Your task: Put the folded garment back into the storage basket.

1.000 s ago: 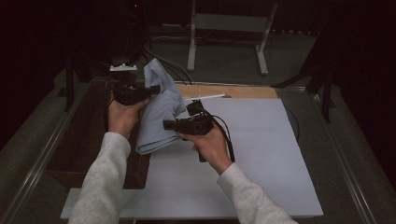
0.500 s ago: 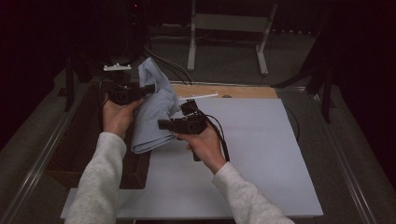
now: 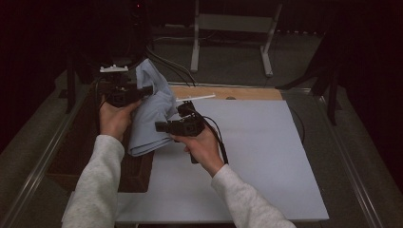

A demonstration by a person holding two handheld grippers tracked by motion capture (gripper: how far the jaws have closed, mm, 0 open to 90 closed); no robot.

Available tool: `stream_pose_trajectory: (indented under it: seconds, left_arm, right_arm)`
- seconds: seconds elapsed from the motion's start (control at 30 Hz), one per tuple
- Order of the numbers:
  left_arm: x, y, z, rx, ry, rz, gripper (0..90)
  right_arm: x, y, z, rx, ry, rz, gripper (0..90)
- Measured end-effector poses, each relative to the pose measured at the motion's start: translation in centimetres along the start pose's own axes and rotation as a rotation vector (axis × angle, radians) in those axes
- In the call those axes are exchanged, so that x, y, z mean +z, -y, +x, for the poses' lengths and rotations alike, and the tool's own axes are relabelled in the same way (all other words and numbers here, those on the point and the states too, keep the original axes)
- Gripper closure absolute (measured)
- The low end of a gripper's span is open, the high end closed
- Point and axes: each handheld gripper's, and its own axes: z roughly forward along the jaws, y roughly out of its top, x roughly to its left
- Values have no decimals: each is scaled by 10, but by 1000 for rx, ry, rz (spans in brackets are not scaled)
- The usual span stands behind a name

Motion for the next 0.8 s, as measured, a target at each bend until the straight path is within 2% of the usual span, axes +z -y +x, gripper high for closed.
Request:
stream_pose_trajectory:
  seconds: [0.8]
  left_arm:
    - [-18,6,24,-13,-36,-1,834]
  right_arm:
    - [33,1,8,10,-3,17,790]
